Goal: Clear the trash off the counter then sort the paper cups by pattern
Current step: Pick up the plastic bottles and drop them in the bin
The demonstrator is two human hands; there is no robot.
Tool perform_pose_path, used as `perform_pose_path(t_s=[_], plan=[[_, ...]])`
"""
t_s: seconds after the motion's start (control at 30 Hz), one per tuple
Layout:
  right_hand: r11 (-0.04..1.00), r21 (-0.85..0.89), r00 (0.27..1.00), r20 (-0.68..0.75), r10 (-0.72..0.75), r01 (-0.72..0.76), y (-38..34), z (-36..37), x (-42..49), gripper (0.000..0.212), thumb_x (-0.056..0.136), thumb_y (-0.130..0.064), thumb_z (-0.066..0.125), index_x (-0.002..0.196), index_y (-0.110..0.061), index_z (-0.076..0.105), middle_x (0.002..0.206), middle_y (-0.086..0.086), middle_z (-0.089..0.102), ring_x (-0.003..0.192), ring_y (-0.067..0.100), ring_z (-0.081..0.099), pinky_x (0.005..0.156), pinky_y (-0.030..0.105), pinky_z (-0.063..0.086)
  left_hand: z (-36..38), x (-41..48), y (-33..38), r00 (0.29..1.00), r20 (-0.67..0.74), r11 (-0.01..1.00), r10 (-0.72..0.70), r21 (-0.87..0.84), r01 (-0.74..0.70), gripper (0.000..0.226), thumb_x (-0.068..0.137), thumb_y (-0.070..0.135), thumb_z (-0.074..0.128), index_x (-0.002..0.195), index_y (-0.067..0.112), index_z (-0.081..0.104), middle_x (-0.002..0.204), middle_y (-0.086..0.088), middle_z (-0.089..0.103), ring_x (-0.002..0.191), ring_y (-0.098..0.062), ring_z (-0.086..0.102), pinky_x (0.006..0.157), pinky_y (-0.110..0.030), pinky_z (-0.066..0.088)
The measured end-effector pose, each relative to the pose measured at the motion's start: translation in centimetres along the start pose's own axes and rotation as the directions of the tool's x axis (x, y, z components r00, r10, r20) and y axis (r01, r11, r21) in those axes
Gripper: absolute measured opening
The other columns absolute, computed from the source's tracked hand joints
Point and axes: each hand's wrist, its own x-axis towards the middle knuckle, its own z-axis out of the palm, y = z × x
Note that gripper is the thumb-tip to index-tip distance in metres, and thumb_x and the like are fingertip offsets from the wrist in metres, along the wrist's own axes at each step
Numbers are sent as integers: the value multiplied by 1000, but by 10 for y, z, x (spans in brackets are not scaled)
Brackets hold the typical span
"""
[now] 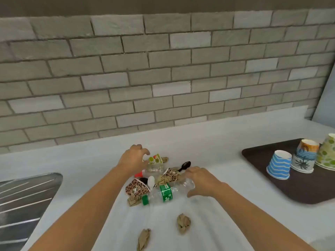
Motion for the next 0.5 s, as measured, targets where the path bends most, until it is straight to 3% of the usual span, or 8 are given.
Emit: perform_pose_path(t_s=[0.17, 0.27, 0.4, 0.5], plan=[[999, -29, 999, 2, -34, 34, 16, 30, 18, 77, 78, -41, 71, 144, -31, 33, 139, -2, 44, 126, 20, 39, 100, 32, 30, 47, 38, 10, 979, 182, 971, 93, 199, -130, 47, 89, 30, 58, 134, 21, 48, 123, -6, 53, 116, -25, 45, 90, -33, 40], [996, 52, 996, -62, -70, 73, 24, 38, 22, 66, 79, -35, 69, 138, -31, 42, 134, -5, 47, 126, 17, 39, 100, 30, 29, 68, 49, 10, 955, 283, 948, 83, 273, -163, 52, 88, 28, 60, 137, 20, 43, 127, -7, 50, 117, -25, 45, 91, -35, 41], [940, 333, 996, -68, -51, 70, 33, 41, 9, 58, 77, -31, 70, 131, -33, 50, 131, -12, 52, 123, 9, 45, 103, 23, 33, 82, 58, 14, 935, 347, 947, 69, 272, -170, 54, 84, 22, 62, 135, 20, 43, 128, -8, 52, 116, -25, 47, 86, -36, 43], [794, 607, 996, -88, 17, 40, 38, 34, -16, 54, 73, -28, 79, 119, -42, 54, 116, -18, 59, 107, -6, 52, 93, 14, 39, 88, 63, 17, 932, 353, 937, 81, 291, -191, 51, 80, 25, 66, 128, 17, 50, 122, -8, 55, 114, -25, 47, 90, -36, 42]])
